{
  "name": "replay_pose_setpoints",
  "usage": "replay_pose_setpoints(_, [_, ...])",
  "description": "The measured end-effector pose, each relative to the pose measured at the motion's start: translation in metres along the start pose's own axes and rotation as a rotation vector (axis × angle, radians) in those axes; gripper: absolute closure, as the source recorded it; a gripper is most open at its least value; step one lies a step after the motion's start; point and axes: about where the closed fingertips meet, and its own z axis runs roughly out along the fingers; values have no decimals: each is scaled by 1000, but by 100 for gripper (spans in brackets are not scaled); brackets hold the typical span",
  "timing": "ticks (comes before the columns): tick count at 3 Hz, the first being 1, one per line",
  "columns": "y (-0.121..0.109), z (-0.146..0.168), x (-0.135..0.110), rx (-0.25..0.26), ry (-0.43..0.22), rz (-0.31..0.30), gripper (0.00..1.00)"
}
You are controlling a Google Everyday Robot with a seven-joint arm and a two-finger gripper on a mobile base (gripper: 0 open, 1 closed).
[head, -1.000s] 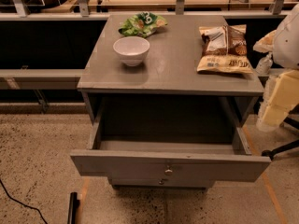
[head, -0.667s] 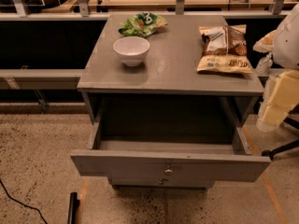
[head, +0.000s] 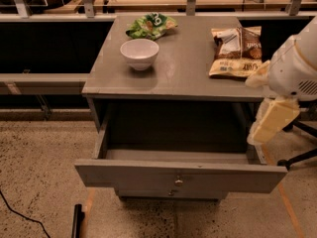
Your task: Close top drawer
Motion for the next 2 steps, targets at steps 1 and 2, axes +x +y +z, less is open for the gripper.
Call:
replay_pose_setpoints(1, [13, 69, 5, -41, -75, -13, 49])
replay_pose_setpoints(2, [22, 129, 10, -42, -147, -45, 73])
